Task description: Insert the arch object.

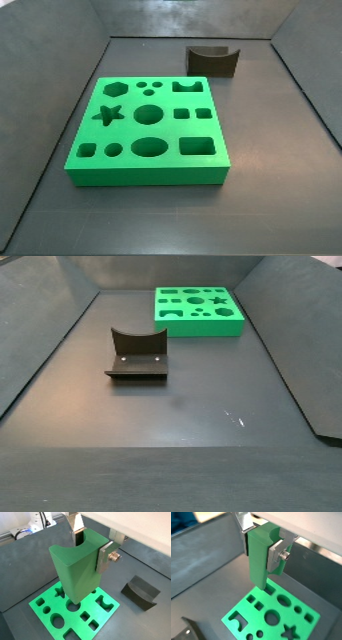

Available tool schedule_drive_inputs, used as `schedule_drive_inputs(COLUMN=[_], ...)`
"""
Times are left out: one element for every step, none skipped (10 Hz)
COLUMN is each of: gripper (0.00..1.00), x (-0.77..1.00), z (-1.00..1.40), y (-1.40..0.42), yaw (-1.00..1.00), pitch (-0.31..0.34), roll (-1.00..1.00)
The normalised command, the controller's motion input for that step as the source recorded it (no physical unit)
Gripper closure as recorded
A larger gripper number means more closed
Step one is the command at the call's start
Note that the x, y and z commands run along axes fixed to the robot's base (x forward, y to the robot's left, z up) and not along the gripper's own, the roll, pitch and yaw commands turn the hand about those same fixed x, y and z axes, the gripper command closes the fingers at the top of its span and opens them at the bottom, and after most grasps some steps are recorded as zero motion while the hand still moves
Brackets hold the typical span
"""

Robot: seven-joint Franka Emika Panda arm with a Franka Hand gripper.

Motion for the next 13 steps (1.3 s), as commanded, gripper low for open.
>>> schedule_drive_inputs(gripper=[1.00, 1.00, 1.00, 1.00, 1.00, 1.00, 1.00, 1.00, 1.00, 1.00, 1.00, 1.00, 1.00], x=[0.01, 0.14, 0.24, 0.30, 0.32, 0.40, 0.43, 0.50, 0.40, 0.09, 0.00, 0.00, 0.00], z=[-1.00, -1.00, -0.97, -0.87, -0.79, -0.62, -0.56, -0.45, -0.41, -0.46, -0.46, -0.45, -0.42], y=[0.03, 0.08, 0.20, 0.33, 0.48, 0.58, 0.57, 0.49, 0.18, 0.04, 0.00, 0.00, 0.00], yaw=[-0.98, -0.92, -0.75, -0.54, -0.35, -0.23, -0.24, -0.36, -0.76, -0.98, -1.00, -1.00, -1.00], pitch=[0.000, 0.010, 0.010, 0.040, 0.021, 0.000, 0.000, 0.000, -0.023, -0.017, -0.019, -0.011, -0.013], roll=[0.00, -0.01, -0.04, -0.09, -0.15, -0.18, -0.17, -0.12, -0.06, 0.00, 0.00, 0.00, 0.03])
